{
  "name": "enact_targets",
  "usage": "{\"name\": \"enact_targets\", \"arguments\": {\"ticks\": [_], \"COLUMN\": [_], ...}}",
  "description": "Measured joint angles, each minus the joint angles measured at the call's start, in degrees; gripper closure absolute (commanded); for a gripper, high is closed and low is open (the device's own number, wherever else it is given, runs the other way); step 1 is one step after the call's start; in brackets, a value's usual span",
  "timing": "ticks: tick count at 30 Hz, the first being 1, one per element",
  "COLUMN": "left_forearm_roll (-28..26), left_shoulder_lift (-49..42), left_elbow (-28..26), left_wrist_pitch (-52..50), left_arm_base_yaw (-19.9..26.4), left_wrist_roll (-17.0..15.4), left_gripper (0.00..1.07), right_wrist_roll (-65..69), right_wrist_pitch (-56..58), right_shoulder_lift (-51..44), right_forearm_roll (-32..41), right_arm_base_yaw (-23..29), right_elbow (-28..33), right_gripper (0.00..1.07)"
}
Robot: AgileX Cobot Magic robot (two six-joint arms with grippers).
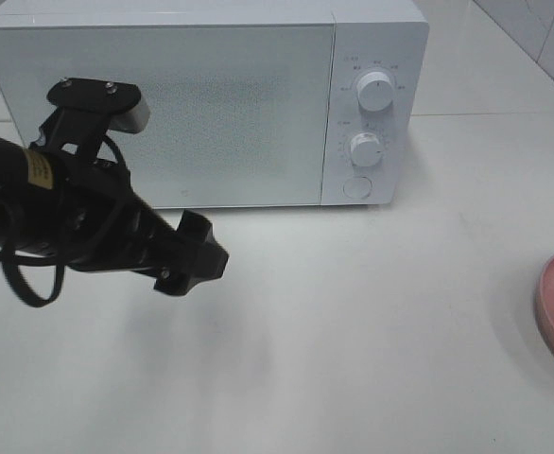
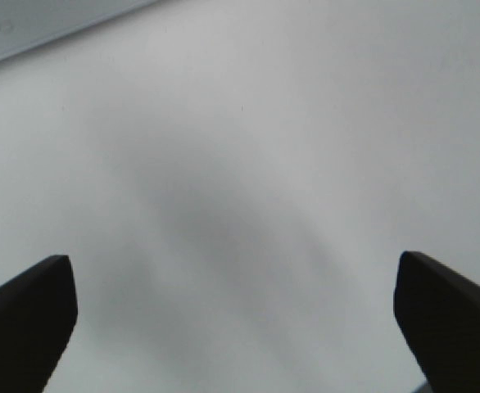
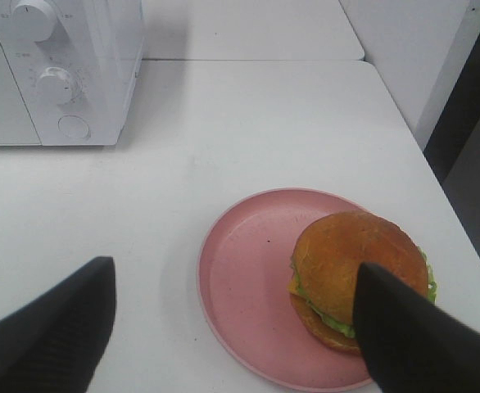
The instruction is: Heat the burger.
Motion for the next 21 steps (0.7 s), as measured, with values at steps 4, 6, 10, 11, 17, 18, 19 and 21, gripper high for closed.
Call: {"name": "enact_targets", "arguments": {"ticks": [4, 6, 10, 11, 17, 18, 19, 21], "left_forearm_roll": [4.1, 4.8, 7.4, 7.4, 8.7, 8.7, 8.7, 7.4], "left_shoulder_lift": [-5.4, -6.5, -10.0, -10.0, -14.0, -15.8, -15.8, -18.9], "left_elbow": [0.0, 0.0, 0.0, 0.0, 0.0, 0.0, 0.0, 0.0], "left_wrist_pitch": [13.5, 16.1, 27.2, 27.2, 36.7, 38.8, 38.8, 40.3], "left_arm_base_yaw": [0.0, 0.2, 5.6, 5.6, 19.0, 24.1, 24.1, 29.7], "left_wrist_roll": [-0.3, -0.8, -2.8, -2.8, -1.6, -1.4, -1.4, -1.4], "left_gripper": [0.08, 0.08, 0.08, 0.08, 0.08, 0.08, 0.08, 0.08], "right_wrist_roll": [0.0, 0.0, 0.0, 0.0, 0.0, 0.0, 0.0, 0.0], "right_wrist_pitch": [0.0, 0.0, 0.0, 0.0, 0.0, 0.0, 0.0, 0.0], "right_shoulder_lift": [0.0, 0.0, 0.0, 0.0, 0.0, 0.0, 0.0, 0.0], "right_forearm_roll": [0.0, 0.0, 0.0, 0.0, 0.0, 0.0, 0.0, 0.0], "right_arm_base_yaw": [0.0, 0.0, 0.0, 0.0, 0.0, 0.0, 0.0, 0.0], "right_elbow": [0.0, 0.0, 0.0, 0.0, 0.0, 0.0, 0.0, 0.0], "right_gripper": [0.33, 0.33, 0.33, 0.33, 0.33, 0.33, 0.33, 0.33]}}
